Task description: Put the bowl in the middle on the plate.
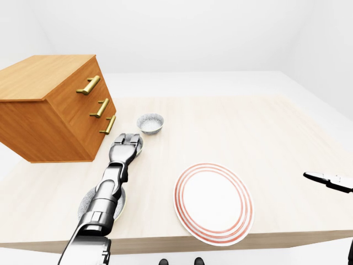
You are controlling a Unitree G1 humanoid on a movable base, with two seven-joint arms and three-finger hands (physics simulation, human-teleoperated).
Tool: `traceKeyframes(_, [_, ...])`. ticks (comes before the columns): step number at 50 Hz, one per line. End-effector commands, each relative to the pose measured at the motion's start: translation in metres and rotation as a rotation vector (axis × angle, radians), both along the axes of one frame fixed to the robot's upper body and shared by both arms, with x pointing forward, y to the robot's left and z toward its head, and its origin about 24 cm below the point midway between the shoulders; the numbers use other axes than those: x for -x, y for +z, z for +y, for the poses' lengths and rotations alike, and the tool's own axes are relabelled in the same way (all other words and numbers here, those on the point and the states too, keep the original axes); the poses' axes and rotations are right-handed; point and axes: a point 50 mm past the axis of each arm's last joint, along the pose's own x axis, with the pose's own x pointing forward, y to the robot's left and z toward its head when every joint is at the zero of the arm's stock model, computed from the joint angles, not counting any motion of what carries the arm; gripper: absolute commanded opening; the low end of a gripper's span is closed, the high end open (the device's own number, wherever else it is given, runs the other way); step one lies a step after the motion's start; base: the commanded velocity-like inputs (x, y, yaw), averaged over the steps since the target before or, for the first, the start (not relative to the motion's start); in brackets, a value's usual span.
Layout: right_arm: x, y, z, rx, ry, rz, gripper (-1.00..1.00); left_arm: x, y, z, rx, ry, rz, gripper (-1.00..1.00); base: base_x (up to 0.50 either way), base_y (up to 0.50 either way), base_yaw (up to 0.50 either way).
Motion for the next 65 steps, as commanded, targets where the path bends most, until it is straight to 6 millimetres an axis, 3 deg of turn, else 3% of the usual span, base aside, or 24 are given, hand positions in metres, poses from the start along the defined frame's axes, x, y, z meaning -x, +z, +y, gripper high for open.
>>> traceKeyframes(1, [-0.003, -0.014, -0.005, -0.043, -0.012, 0.044, 1.0, 0.0, -0.002, 0.0, 0.004, -0.005, -0.003, 0.93, 0.0, 0.0, 0.0])
traceKeyframes(3, [-0.004, -0.019, -0.007, -0.061, -0.017, 0.062, 1.0, 0.0, -0.001, 0.0, 0.004, -0.005, -0.006, 0.94, 0.0, 0.0, 0.0])
traceKeyframes(5, [-0.005, -0.023, -0.008, -0.073, -0.021, 0.074, 1.0, 0.0, -0.002, -0.001, 0.005, -0.006, -0.005, 0.71, 0.0, 0.0, 0.0])
traceKeyframes(8, [-0.004, -0.021, -0.007, -0.067, -0.021, 0.068, 1.0, 0.0, -0.002, -0.001, 0.005, -0.007, -0.004, 0.6, 0.0, 0.0, 0.0])
traceKeyframes(11, [0.001, -0.01, -0.003, -0.031, -0.01, 0.03, 1.0, 0.0, -0.001, -0.001, 0.007, -0.007, -0.006, 0.4, 0.0, 0.0, 0.0])
traceKeyframes(18, [0.004, 0.003, 0.003, 0.012, 0.003, -0.013, 1.0, -0.001, -0.001, -0.002, 0.011, -0.007, -0.007, 0.32, 0.0, 0.0, 0.0])
traceKeyframes(21, [0.007, 0.011, 0.006, 0.036, 0.01, -0.038, 1.0, -0.001, 0.0, -0.003, 0.014, -0.008, -0.008, -0.01, 0.0, 0.0, 0.0])
traceKeyframes(24, [0.007, 0.014, 0.007, 0.047, 0.016, -0.048, 1.0, -0.001, 0.0, -0.003, 0.017, -0.009, -0.006, -0.03, 0.0, 0.0, 0.0])
traceKeyframes(26, [0.005, 0.009, 0.005, 0.03, 0.012, -0.033, 1.0, -0.001, -0.001, -0.003, 0.018, -0.008, -0.006, -0.18, 0.0, 0.0, 0.0])
traceKeyframes(27, [0.003, 0.004, 0.003, 0.012, 0.007, -0.016, 1.0, 0.0, -0.001, -0.004, 0.022, -0.01, -0.006, -0.62, 0.0, 0.0, 0.0])
traceKeyframes(28, [0.003, 0.003, 0.003, 0.01, 0.007, -0.015, 1.0, 0.0, -0.001, -0.004, 0.022, -0.011, -0.006, -0.62, 0.0, 0.0, 0.0])
traceKeyframes(29, [0.002, 0.003, 0.003, 0.009, 0.007, -0.015, 1.0, 0.0, 0.001, -0.005, 0.029, -0.012, -0.019, -1.0, 0.0, 0.0, 0.0])
traceKeyframes(33, [0.008, 0.019, 0.009, 0.062, 0.022, -0.067, 1.0, 0.001, -0.001, -0.005, 0.032, -0.017, -0.016, -1.0, 0.0, 0.0, 0.0])
traceKeyframes(38, [0.004, 0.006, 0.004, 0.019, 0.011, -0.026, 1.0, 0.002, 0.0, -0.006, 0.04, -0.022, -0.018, -1.0, 0.0, 0.0, 0.0])
traceKeyframes(51, [0.007, 0.013, 0.007, 0.041, 0.02, -0.049, 1.0, 0.004, 0.003, -0.012, 0.051, -0.036, -0.028, -1.0, 0.0, 0.0, 0.0])
traceKeyframes(65, [0.005, 0.01, 0.005, 0.031, 0.014, -0.035, 1.0, 0.015, 0.023, -0.022, 0.075, -0.087, -0.085, -1.0, 0.0, 0.0, 0.0])
